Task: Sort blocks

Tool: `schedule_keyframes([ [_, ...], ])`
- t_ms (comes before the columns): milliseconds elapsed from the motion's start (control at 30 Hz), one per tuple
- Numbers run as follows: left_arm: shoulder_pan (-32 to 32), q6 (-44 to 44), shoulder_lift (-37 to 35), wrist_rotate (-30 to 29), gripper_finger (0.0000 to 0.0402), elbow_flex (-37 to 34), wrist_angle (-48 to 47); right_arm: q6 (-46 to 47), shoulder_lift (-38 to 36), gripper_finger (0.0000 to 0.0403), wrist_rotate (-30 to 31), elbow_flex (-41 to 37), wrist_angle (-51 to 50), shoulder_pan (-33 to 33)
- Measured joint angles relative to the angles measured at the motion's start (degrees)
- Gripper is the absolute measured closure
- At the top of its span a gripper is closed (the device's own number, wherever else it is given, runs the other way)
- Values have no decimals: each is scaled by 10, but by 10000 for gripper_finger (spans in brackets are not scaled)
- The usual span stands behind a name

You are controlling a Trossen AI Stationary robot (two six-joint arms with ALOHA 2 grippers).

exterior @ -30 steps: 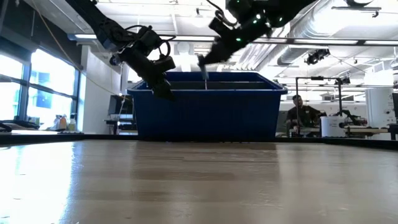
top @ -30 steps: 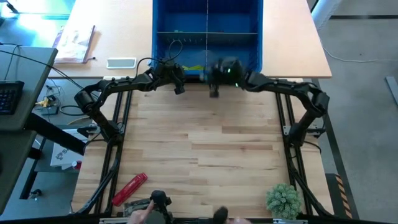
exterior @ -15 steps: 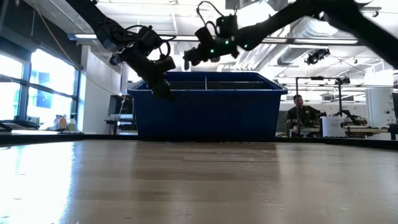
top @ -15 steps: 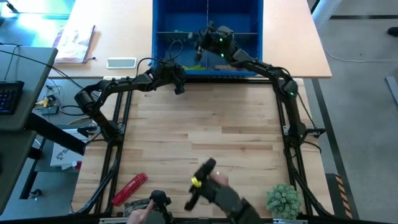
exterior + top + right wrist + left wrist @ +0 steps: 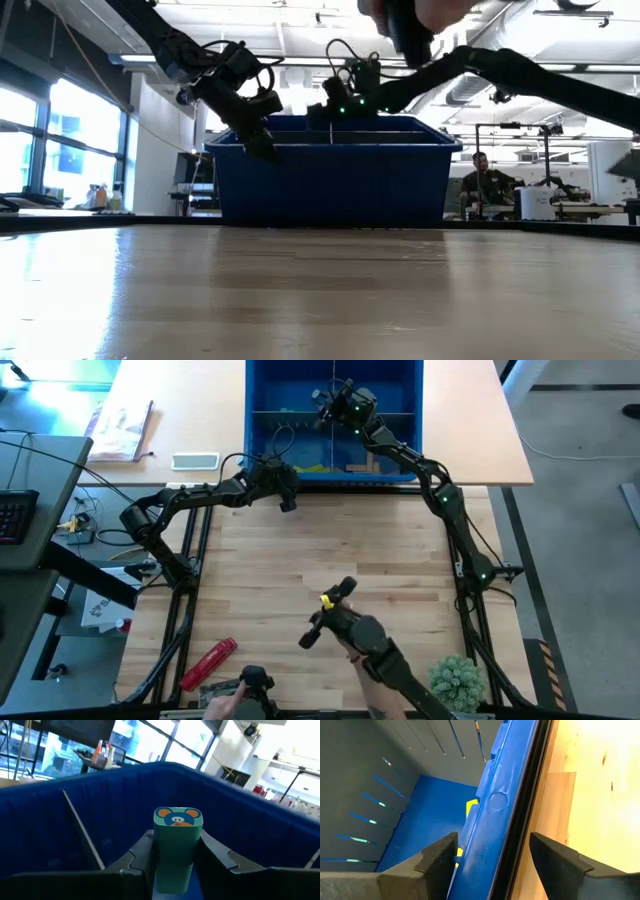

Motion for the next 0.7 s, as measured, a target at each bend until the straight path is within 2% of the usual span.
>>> schedule_keyframes([
  [533, 0, 13, 0, -6, 174, 0, 5, 0, 0, 306, 4, -9, -16, -8],
  [700, 0, 13, 0, -6, 174, 0, 5, 45, 0, 305, 32, -9, -18, -7],
])
